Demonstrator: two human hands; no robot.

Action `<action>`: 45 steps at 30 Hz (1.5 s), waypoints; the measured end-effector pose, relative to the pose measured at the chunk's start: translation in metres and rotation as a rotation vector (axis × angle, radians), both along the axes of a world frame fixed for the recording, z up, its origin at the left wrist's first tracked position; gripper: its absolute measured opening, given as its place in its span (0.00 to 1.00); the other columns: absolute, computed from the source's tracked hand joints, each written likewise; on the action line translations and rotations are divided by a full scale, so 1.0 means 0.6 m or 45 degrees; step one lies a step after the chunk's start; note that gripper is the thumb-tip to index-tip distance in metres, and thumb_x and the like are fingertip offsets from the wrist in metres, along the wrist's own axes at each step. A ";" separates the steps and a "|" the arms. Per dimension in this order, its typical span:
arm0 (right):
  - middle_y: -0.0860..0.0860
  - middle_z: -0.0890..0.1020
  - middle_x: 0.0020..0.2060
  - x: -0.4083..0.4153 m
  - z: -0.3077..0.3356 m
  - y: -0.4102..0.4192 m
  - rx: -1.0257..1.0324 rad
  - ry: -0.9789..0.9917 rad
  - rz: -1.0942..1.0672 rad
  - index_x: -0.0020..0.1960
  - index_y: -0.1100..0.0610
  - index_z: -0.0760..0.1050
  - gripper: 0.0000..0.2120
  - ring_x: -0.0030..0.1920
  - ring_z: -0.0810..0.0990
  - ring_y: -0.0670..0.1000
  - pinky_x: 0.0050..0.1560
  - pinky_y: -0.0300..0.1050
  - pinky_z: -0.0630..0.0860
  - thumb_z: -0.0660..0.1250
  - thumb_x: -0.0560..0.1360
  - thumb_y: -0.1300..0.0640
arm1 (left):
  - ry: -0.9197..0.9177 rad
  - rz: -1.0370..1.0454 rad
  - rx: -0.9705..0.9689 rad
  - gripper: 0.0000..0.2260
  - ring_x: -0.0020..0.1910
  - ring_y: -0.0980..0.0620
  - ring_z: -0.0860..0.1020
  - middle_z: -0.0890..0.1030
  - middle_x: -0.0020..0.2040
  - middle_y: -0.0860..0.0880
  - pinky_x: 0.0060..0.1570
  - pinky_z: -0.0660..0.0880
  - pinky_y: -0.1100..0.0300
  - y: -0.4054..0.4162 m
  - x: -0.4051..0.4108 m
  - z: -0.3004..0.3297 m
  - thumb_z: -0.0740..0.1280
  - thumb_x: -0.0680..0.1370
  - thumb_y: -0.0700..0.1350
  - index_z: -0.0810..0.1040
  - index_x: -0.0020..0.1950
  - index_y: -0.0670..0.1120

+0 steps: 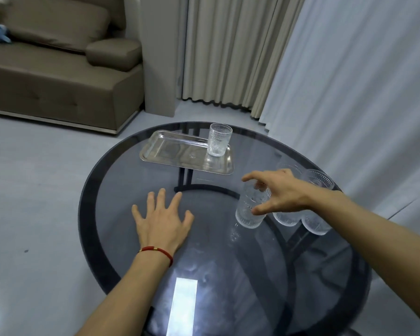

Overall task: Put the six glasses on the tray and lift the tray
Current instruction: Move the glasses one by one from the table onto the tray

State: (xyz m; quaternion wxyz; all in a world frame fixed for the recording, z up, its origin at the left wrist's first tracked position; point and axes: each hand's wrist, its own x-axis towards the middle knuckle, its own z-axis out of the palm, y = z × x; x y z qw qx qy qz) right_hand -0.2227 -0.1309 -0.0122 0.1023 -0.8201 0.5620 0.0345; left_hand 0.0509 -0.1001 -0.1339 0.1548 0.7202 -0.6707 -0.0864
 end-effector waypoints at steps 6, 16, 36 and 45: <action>0.48 0.80 0.57 0.038 -0.009 -0.049 -0.018 -0.392 -0.101 0.71 0.48 0.69 0.38 0.56 0.79 0.46 0.57 0.43 0.75 0.78 0.65 0.38 | -0.014 0.022 0.003 0.27 0.80 0.45 0.48 0.55 0.81 0.48 0.73 0.48 0.32 -0.011 0.004 -0.010 0.51 0.78 0.63 0.58 0.77 0.60; 0.55 0.80 0.64 0.201 0.006 -0.264 -0.390 -0.790 -0.359 0.72 0.59 0.73 0.39 0.62 0.79 0.55 0.64 0.52 0.76 0.79 0.66 0.45 | 0.018 0.102 -0.011 0.28 0.81 0.45 0.44 0.53 0.82 0.47 0.73 0.41 0.30 -0.049 -0.010 -0.020 0.51 0.78 0.63 0.58 0.78 0.60; 0.55 0.77 0.66 0.225 -0.070 -0.427 -0.479 -0.226 -0.317 0.70 0.56 0.71 0.30 0.71 0.70 0.58 0.76 0.66 0.43 0.66 0.76 0.37 | -0.067 0.106 0.036 0.28 0.81 0.44 0.43 0.50 0.82 0.47 0.72 0.39 0.29 -0.080 -0.028 -0.033 0.48 0.79 0.64 0.53 0.79 0.61; 0.52 0.76 0.62 0.120 -0.099 -0.144 -0.619 -0.195 -0.236 0.67 0.54 0.74 0.21 0.70 0.70 0.55 0.77 0.64 0.45 0.64 0.76 0.49 | -0.042 -0.094 -0.032 0.28 0.81 0.46 0.44 0.52 0.82 0.48 0.72 0.40 0.30 -0.032 -0.101 -0.010 0.50 0.77 0.63 0.55 0.78 0.62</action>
